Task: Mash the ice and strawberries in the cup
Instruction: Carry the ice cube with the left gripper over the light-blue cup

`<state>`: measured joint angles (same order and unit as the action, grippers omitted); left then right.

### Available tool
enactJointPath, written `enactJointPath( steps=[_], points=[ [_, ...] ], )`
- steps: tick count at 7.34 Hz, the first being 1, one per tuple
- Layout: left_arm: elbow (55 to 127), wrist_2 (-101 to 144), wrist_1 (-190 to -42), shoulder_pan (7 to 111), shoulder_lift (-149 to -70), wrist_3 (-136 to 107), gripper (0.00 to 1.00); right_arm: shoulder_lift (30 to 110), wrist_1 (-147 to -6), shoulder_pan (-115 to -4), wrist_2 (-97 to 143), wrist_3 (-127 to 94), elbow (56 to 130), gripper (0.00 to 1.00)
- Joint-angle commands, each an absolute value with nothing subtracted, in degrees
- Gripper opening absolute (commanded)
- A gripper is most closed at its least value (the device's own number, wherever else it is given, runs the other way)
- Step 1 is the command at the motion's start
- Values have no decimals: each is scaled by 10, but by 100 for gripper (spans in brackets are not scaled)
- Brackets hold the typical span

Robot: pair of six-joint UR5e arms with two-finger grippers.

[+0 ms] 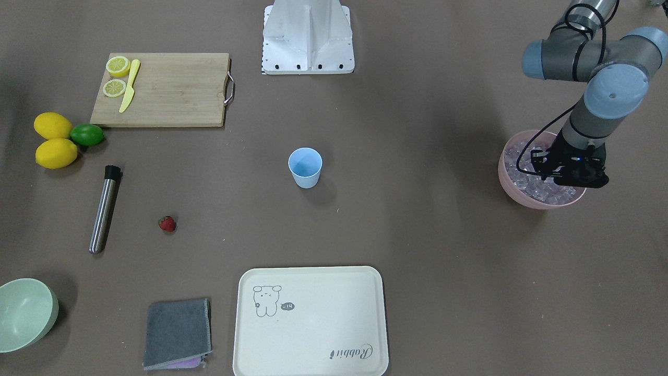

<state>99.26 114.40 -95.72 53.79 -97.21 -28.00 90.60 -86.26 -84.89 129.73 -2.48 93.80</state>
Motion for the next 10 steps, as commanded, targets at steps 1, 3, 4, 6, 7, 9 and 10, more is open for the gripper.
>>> enactJointPath(
  steps=[1, 3, 4, 6, 7, 9, 10],
  points=[
    [996, 1144, -936, 541, -974, -250, 3, 910, -862, -849, 1297, -25, 942, 100],
    [1004, 1145, -899, 557, -990, -217, 0, 913, -862, -849, 1297, -25, 946, 100],
    [1024, 1145, -843, 580, -1011, -177, 0, 913, -862, -849, 1298, -25, 947, 100],
    [1079, 1146, -716, 631, -1061, -100, 0, 914, -863, -849, 1298, -25, 948, 100],
    [1101, 1174, -702, 635, -1078, -109, 0, 914, -863, -849, 1298, -25, 950, 100],
    [1100, 1303, -779, 625, -1139, -229, 0, 913, -862, -849, 1297, -25, 950, 100],
    [1089, 1330, -881, 584, -1146, -339, 0, 912, -862, -849, 1297, -26, 950, 100]
  ],
)
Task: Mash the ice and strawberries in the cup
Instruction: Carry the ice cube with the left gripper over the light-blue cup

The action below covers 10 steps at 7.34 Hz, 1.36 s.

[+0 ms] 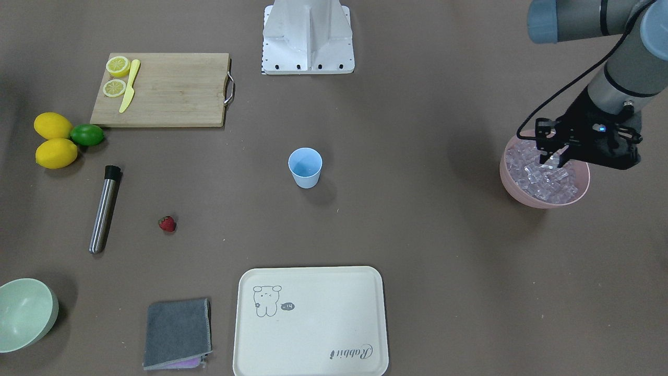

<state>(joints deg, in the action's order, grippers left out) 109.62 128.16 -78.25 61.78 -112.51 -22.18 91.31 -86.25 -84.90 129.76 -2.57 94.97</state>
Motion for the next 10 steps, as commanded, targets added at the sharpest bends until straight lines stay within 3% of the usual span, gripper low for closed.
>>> enactJointPath(
  steps=[1, 4, 10],
  points=[
    [1051, 1326, -978, 539, -1173, -434, 0, 912, -862, -849, 1297, -25, 950, 100],
    [1006, 1246, -1123, 431, -1212, -609, 0, 911, -862, -849, 1297, -25, 962, 100],
    [942, 1103, -1134, 317, -1298, -687, 0, 909, -862, -849, 1298, -25, 962, 100]
  ],
)
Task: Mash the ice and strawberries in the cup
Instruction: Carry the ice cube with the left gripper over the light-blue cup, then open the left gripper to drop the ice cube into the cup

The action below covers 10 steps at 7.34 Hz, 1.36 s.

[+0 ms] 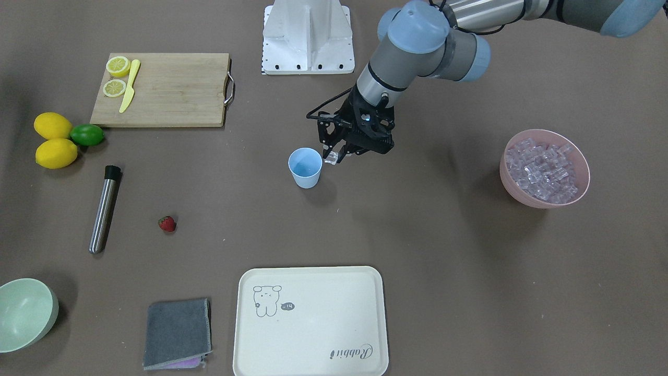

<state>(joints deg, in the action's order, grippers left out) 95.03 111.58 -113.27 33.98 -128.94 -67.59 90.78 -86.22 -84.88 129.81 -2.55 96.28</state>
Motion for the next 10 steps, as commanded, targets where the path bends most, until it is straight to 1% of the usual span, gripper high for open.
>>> enactJointPath(
  steps=[1, 3, 6, 7, 8, 9, 10],
  points=[
    [941, 1102, -1132, 304, -1302, -693, 0, 909, -863, -849, 1298, -25, 962, 100],
    [932, 1065, -1131, 285, -1317, -704, 0, 910, -862, -849, 1298, -25, 962, 100],
    [918, 1065, -1124, 297, -1323, -701, 0, 911, -862, -849, 1298, -25, 962, 100],
    [907, 1065, -1123, 301, -1323, -700, 3, 912, -862, -849, 1298, -26, 962, 100],
    [905, 1065, -1117, 300, -1324, -705, 51, 911, -862, -849, 1298, -26, 963, 100],
    [907, 1065, -1104, 300, -1328, -707, 97, 911, -862, -849, 1298, -26, 963, 100],
    [908, 1067, -1103, 300, -1338, -730, 98, 911, -862, -849, 1298, -26, 964, 100]
  ],
)
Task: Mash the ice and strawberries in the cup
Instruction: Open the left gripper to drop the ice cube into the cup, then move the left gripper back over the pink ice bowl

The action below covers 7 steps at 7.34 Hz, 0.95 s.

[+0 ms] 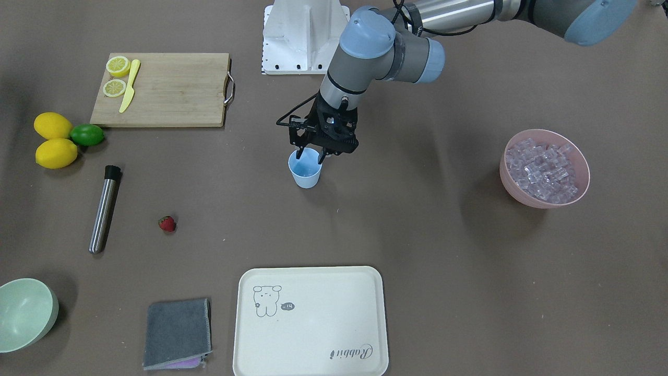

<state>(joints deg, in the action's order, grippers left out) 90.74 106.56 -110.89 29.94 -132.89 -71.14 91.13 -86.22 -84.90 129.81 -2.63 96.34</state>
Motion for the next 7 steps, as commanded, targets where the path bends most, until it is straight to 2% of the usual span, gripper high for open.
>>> enactJointPath(
  steps=[1, 2, 3, 5, 7],
  points=[
    [911, 1071, -1099, 301, -1352, -736, 98, 911, -862, -849, 1298, -26, 963, 100],
    [937, 1103, -1019, 319, -1358, -733, 97, 911, -862, -848, 1298, -26, 963, 100],
    [992, 1154, -937, 359, -1347, -711, 97, 911, -862, -849, 1298, -27, 966, 100],
    [1091, 1189, -838, 448, -1253, -561, 97, 911, -862, -849, 1299, -29, 981, 100],
    [1095, 1186, -731, 543, -1227, -456, 97, 904, -863, -848, 1319, -26, 994, 100]
  ],
)
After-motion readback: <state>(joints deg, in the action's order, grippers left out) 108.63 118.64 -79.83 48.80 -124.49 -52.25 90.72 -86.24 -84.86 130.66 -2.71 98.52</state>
